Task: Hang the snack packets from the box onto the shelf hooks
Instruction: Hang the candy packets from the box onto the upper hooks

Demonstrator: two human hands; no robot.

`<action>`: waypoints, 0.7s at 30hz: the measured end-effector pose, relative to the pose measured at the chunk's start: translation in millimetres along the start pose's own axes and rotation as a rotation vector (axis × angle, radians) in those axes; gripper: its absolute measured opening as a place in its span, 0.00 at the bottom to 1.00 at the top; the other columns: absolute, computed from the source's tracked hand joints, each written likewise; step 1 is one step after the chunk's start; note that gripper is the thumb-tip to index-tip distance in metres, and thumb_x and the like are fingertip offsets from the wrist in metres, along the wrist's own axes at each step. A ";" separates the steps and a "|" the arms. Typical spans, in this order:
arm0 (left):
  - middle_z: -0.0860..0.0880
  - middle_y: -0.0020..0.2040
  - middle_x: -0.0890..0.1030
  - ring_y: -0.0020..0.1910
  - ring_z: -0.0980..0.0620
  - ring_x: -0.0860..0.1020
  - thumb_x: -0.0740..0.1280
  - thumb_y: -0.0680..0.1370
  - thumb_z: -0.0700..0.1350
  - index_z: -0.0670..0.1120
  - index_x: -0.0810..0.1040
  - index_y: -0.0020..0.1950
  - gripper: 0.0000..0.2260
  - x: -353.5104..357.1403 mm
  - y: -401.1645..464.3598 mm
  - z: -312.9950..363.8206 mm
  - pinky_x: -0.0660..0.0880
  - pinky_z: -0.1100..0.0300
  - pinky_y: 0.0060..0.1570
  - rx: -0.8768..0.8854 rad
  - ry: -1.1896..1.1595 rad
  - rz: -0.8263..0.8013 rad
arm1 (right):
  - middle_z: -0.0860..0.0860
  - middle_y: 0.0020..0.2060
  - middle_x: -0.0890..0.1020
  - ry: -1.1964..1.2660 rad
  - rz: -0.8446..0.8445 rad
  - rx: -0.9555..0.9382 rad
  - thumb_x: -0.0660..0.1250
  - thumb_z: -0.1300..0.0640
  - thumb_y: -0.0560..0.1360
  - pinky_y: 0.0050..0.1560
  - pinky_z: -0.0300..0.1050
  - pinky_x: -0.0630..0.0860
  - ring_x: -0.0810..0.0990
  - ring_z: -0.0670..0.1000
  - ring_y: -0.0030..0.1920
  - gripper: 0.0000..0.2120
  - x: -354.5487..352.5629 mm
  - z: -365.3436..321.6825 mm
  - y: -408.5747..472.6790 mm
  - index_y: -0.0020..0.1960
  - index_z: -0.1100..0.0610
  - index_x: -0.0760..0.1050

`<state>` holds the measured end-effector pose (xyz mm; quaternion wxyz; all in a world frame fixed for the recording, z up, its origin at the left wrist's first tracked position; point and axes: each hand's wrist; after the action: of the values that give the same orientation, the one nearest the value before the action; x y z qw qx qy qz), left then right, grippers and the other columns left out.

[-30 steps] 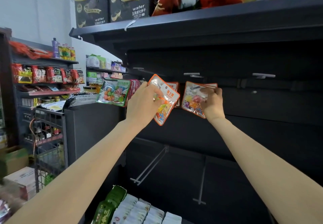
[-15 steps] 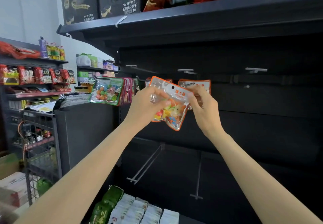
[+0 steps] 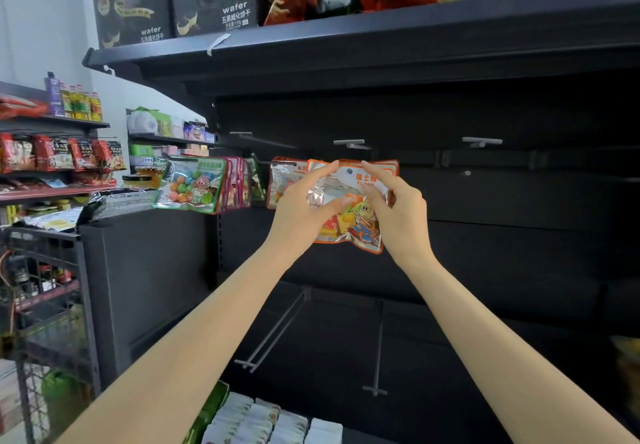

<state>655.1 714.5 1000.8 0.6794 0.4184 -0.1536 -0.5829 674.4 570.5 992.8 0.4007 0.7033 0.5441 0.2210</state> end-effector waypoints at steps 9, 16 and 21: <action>0.54 0.68 0.71 0.66 0.56 0.69 0.70 0.74 0.49 0.55 0.66 0.72 0.27 10.9 11.1 -18.0 0.70 0.55 0.65 -0.012 0.013 -0.008 | 0.47 0.52 0.72 -0.163 0.019 0.005 0.62 0.59 0.79 0.47 0.31 0.75 0.76 0.46 0.49 0.20 2.8 7.2 6.1 0.70 0.49 0.69; 0.50 0.54 0.75 0.44 0.58 0.72 0.68 0.76 0.47 0.55 0.65 0.73 0.26 39.1 53.2 -47.3 0.71 0.65 0.48 -0.037 0.312 -0.025 | 0.53 0.65 0.62 -0.290 -0.059 0.097 0.64 0.64 0.77 0.58 0.35 0.69 0.68 0.46 0.54 0.27 7.4 30.3 29.0 0.74 0.51 0.63; 0.42 0.62 0.72 0.55 0.45 0.76 0.63 0.78 0.48 0.50 0.67 0.70 0.20 63.6 85.2 -64.9 0.70 0.62 0.44 -0.157 0.475 -0.093 | 0.53 0.70 0.55 -0.430 -0.099 0.116 0.60 0.69 0.76 0.58 0.39 0.69 0.63 0.54 0.69 0.32 10.1 51.3 55.8 0.75 0.48 0.59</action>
<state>774.2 678.7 1007.6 0.6995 0.4961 0.0756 -0.5089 748.6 558.7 1006.6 0.4768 0.7285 0.4917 0.0144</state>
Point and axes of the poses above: each hand's wrist, its own y-axis towards the middle knuckle, its own x-axis out of the palm, z = x × y
